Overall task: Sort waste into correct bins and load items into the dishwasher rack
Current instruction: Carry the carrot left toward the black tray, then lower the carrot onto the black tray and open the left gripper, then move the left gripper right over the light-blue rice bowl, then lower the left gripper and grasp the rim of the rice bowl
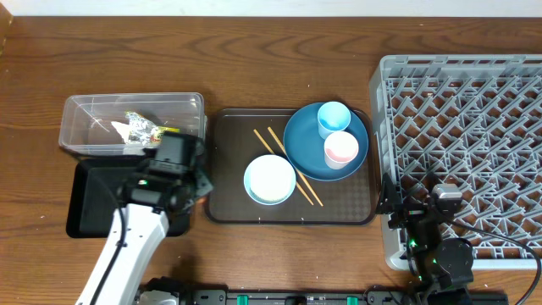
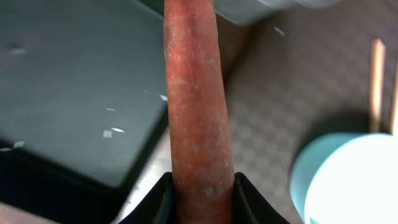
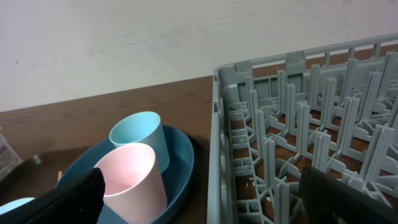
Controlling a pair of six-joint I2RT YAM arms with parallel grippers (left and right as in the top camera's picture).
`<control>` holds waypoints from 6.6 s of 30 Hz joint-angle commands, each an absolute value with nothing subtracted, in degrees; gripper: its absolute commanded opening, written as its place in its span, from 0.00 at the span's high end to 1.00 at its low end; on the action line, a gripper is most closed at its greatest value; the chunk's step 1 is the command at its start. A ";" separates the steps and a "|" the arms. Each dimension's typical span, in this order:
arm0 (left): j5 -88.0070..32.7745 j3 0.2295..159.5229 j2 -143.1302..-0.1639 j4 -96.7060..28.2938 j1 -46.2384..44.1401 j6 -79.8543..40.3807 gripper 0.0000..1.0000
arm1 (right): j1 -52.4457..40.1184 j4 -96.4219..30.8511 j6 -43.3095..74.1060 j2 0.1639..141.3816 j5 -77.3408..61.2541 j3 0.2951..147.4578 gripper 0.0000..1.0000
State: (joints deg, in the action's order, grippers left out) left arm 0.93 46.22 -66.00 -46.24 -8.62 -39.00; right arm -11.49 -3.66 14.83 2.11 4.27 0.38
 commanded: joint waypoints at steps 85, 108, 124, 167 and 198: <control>-22.87 48.25 -59.61 -43.33 -16.64 -30.83 0.49 | -11.42 -3.88 14.50 2.07 4.29 0.32 0.01; -12.53 48.25 -83.88 -29.50 -26.17 -33.50 0.71 | -11.42 -3.88 14.50 2.22 4.27 0.32 0.01; -9.61 48.25 -83.70 -27.16 -26.13 -33.12 0.70 | -11.42 -3.88 14.50 2.22 4.29 0.32 0.01; 8.93 49.04 -83.09 -32.10 -26.06 -27.62 0.69 | -11.42 -3.88 14.50 2.22 4.27 0.32 0.01; -5.30 54.83 -77.97 -41.32 -36.38 -30.74 0.69 | -11.42 -3.88 14.50 2.22 4.27 0.32 0.01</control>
